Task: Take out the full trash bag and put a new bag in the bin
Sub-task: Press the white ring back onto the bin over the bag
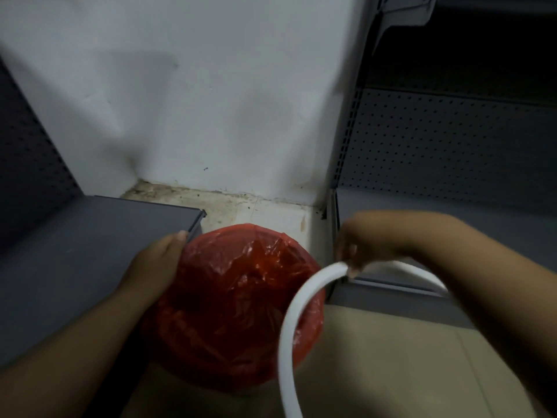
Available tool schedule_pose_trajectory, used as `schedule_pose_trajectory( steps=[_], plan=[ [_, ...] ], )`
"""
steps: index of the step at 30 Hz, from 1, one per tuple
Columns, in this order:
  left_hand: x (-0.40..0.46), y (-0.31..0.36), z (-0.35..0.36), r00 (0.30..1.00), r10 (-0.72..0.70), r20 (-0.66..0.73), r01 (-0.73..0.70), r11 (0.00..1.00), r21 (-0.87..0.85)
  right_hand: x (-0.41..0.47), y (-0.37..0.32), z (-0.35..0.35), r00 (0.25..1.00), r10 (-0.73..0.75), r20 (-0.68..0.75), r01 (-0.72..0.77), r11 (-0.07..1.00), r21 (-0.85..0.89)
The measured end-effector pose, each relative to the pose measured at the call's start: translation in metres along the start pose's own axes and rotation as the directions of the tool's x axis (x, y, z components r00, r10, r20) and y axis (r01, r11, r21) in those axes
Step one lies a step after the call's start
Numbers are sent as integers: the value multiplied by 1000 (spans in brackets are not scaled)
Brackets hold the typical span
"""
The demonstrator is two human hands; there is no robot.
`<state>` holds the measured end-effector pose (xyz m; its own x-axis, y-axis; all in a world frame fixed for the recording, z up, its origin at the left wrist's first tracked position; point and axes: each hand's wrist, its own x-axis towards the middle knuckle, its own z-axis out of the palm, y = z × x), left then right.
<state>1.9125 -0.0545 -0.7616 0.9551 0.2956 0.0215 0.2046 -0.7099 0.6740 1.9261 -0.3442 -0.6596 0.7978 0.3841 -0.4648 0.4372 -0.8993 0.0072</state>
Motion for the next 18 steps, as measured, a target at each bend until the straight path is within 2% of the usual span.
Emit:
schedule_pose_trajectory(
  steps=[4,7,10,12,18],
  plan=[
    [-3,-2,-9,1000,3,26,-2,999,-37,8,0,-16,983,35,-180,-5,987,163],
    [-6,-2,-17,999,-6,40,14,978,-206,23,-1,-15,959,81,-270,1,957,290],
    [-13,3,-23,994,-72,80,103,853,-512,37,-4,-8,934,178,-311,-40,914,404],
    [-16,2,-28,984,-104,146,173,759,-628,46,-7,-4,916,243,-320,-73,884,462],
    [-11,-17,-33,955,-74,288,255,704,-663,70,-24,10,879,365,-306,-170,841,514]
  ],
)
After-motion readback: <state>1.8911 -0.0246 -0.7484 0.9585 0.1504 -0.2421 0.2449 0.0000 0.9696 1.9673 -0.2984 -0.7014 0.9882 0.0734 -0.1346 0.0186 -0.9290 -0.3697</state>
